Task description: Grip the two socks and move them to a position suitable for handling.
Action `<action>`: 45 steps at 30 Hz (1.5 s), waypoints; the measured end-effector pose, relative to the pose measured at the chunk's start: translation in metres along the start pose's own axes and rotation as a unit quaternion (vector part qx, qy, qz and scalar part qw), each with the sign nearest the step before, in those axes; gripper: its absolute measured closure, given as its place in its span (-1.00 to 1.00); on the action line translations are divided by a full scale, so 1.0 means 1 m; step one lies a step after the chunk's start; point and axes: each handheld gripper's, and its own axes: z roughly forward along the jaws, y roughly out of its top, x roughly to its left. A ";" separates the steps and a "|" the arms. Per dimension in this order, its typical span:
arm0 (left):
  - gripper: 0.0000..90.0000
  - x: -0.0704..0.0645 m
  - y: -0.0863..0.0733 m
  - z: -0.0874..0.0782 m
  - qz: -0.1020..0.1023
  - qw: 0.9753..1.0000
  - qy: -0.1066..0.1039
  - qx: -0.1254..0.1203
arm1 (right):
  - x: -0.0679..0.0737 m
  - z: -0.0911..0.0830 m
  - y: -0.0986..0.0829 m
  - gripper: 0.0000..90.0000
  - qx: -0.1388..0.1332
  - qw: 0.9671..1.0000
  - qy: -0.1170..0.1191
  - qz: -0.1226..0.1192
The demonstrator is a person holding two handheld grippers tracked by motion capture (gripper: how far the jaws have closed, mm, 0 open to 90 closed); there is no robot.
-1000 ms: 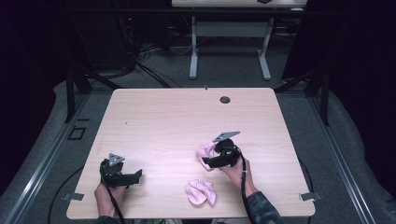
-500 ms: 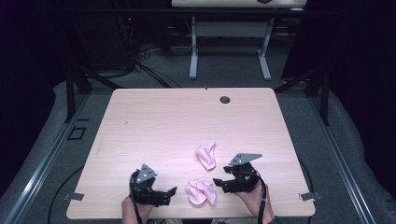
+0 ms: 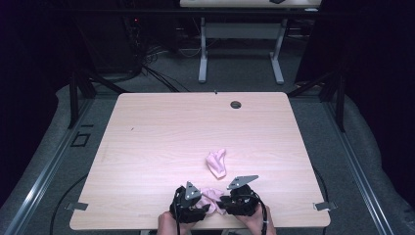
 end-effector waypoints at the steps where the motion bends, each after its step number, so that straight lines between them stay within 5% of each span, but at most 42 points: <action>1: 0.41 -0.001 0.000 0.001 0.003 1.000 0.003 -0.001 | 0.000 0.000 0.000 0.77 -0.004 1.000 0.001 0.003; 3: 0.52 -0.002 0.001 0.001 0.009 1.000 0.007 0.001 | -0.001 0.000 -0.001 0.82 -0.004 1.000 0.004 0.004; 4: 0.81 -0.001 0.000 0.002 0.012 1.000 0.007 -0.001 | -0.003 0.000 -0.002 0.87 -0.007 1.000 0.007 0.010; 9: 0.92 0.001 0.002 0.000 0.026 1.000 0.005 0.004 | -0.007 -0.006 -0.001 0.88 -0.021 1.000 0.004 0.016; 16: 0.93 0.017 0.010 -0.015 0.025 0.998 -0.058 -0.001 | -0.016 -0.045 0.001 0.88 -0.046 0.998 -0.018 0.032; 17: 0.93 0.024 0.013 -0.019 0.024 0.996 -0.091 0.004 | -0.019 -0.054 0.002 0.88 -0.042 0.998 -0.020 0.036; 20: 0.93 0.028 0.017 -0.023 0.018 0.994 -0.108 0.002 | -0.019 -0.061 0.004 0.88 -0.036 0.998 -0.027 0.039; 21: 0.93 0.030 0.022 -0.025 0.033 0.992 -0.118 0.012 | -0.021 -0.067 0.005 0.88 -0.019 0.999 -0.030 0.041; 25: 0.86 0.037 0.026 -0.014 0.040 0.993 -0.106 0.035 | -0.026 -0.065 0.005 0.83 -0.004 0.998 -0.028 0.063; 26: 0.61 0.041 0.025 -0.005 0.035 0.993 -0.098 0.048 | -0.036 -0.047 0.002 0.59 0.030 0.996 -0.048 0.071; 27: 0.44 0.041 0.025 -0.003 0.026 0.994 -0.089 0.050 | -0.039 -0.040 0.000 0.46 0.037 0.996 -0.040 0.077; 28: 0.19 0.041 0.025 -0.003 0.026 0.994 -0.089 0.050 | -0.039 -0.040 0.000 0.46 0.037 0.996 -0.040 0.077; 29: 0.10 0.038 0.022 -0.009 0.022 0.997 -0.066 0.043 | -0.043 -0.038 -0.005 0.25 0.032 0.996 -0.036 0.078; 30: 0.05 0.038 0.022 -0.009 0.022 0.997 -0.066 0.043 | -0.043 -0.038 -0.005 0.25 0.032 0.996 -0.036 0.078; 31: -0.10 0.036 0.020 -0.018 0.021 0.998 -0.046 0.030 | -0.046 -0.049 -0.007 0.22 -0.002 0.996 -0.025 0.083; 35: -0.16 0.035 0.017 -0.022 -0.006 0.999 -0.015 0.038 | -0.053 -0.062 -0.003 0.25 -0.031 0.996 -0.032 0.082; 39: -0.07 0.027 0.013 -0.012 -0.021 0.999 0.002 0.050 | -0.068 -0.042 0.005 0.35 -0.011 0.997 -0.033 0.072; 45: 0.14 0.017 0.011 -0.004 0.009 0.997 0.014 0.069 | -0.054 -0.018 0.010 0.39 0.028 0.999 -0.039 0.027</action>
